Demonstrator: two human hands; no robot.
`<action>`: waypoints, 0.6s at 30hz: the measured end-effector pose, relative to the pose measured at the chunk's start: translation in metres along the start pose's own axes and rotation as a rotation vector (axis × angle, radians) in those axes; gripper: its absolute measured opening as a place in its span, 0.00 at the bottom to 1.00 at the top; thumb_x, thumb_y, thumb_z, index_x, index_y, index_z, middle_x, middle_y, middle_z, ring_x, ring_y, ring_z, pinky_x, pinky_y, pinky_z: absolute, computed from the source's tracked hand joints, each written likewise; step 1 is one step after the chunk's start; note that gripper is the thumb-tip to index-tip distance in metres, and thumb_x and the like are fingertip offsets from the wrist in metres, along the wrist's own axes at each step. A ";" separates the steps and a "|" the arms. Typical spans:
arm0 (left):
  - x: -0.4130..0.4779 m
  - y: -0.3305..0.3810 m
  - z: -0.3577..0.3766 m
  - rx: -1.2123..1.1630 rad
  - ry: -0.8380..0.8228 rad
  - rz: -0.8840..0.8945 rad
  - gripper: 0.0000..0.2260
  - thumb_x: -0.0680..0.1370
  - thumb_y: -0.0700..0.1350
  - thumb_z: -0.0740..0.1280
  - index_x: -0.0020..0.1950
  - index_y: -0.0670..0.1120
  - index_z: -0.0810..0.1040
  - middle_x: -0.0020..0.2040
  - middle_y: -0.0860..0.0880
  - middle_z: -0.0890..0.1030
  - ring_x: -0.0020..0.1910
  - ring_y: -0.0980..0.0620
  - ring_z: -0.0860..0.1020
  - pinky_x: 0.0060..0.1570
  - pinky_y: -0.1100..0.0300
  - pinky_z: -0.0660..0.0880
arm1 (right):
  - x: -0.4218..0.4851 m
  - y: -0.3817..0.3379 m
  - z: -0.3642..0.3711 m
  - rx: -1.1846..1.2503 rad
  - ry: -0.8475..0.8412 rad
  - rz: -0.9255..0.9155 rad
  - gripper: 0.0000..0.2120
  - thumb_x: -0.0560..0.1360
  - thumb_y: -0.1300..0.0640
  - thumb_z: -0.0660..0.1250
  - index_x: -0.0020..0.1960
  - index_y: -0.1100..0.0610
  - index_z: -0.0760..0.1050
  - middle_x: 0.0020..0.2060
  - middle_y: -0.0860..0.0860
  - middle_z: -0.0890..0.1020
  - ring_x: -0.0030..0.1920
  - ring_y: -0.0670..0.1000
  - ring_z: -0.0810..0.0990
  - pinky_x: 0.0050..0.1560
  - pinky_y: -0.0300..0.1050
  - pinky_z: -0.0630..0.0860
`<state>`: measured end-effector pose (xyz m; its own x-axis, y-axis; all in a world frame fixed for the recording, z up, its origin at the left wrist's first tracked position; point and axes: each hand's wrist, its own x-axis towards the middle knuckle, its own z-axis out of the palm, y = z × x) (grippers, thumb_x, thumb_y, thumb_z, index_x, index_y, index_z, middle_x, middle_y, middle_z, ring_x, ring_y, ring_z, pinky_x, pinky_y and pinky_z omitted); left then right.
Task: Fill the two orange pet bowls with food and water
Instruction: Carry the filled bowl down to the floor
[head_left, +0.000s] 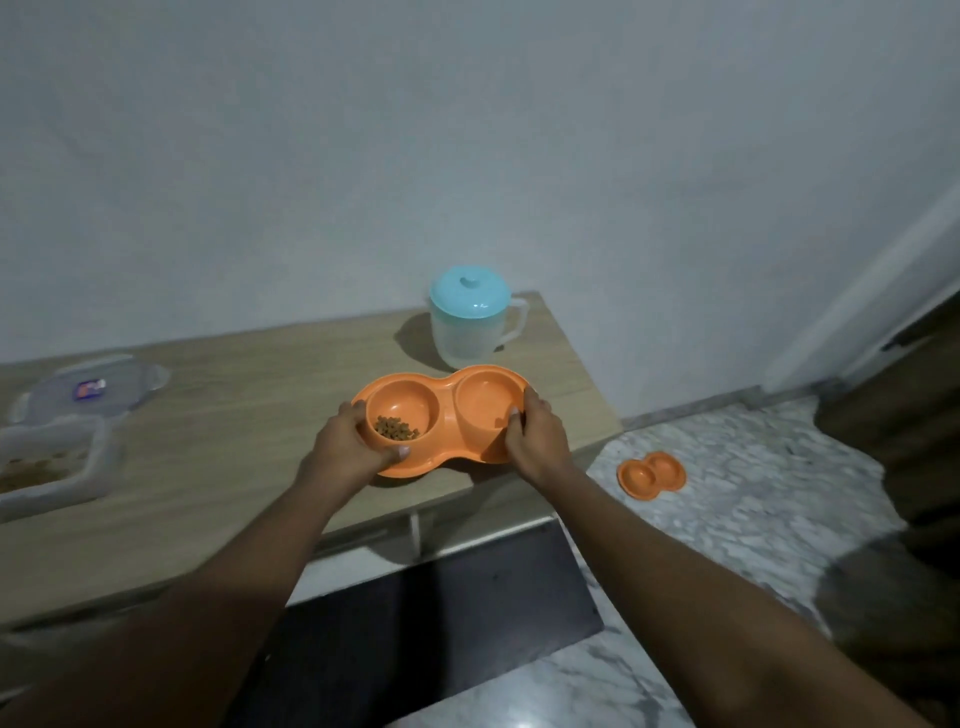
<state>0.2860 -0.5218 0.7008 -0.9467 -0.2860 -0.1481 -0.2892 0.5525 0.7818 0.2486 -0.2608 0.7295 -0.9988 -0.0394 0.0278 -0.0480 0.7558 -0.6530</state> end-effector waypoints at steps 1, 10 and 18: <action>-0.006 0.017 0.016 -0.003 0.001 0.011 0.39 0.51 0.64 0.78 0.60 0.53 0.76 0.54 0.54 0.80 0.52 0.48 0.80 0.53 0.45 0.80 | -0.001 0.015 -0.016 -0.001 0.008 0.004 0.21 0.82 0.52 0.54 0.72 0.59 0.63 0.63 0.61 0.74 0.60 0.61 0.76 0.59 0.49 0.71; -0.039 0.126 0.166 -0.025 -0.078 0.061 0.39 0.54 0.61 0.78 0.62 0.48 0.78 0.57 0.49 0.80 0.56 0.46 0.79 0.58 0.46 0.77 | -0.004 0.152 -0.145 -0.042 0.044 0.035 0.20 0.83 0.53 0.52 0.72 0.60 0.62 0.62 0.62 0.72 0.59 0.62 0.75 0.54 0.49 0.69; -0.015 0.202 0.274 0.002 -0.149 0.115 0.39 0.53 0.63 0.75 0.60 0.47 0.77 0.56 0.48 0.79 0.56 0.45 0.79 0.57 0.46 0.77 | 0.037 0.257 -0.207 -0.044 0.065 0.105 0.22 0.83 0.53 0.52 0.74 0.61 0.61 0.65 0.60 0.74 0.65 0.61 0.73 0.61 0.53 0.71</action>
<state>0.2030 -0.1918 0.6949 -0.9840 -0.1019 -0.1460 -0.1780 0.5761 0.7978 0.1985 0.0674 0.7195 -0.9966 0.0822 0.0109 0.0577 0.7813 -0.6215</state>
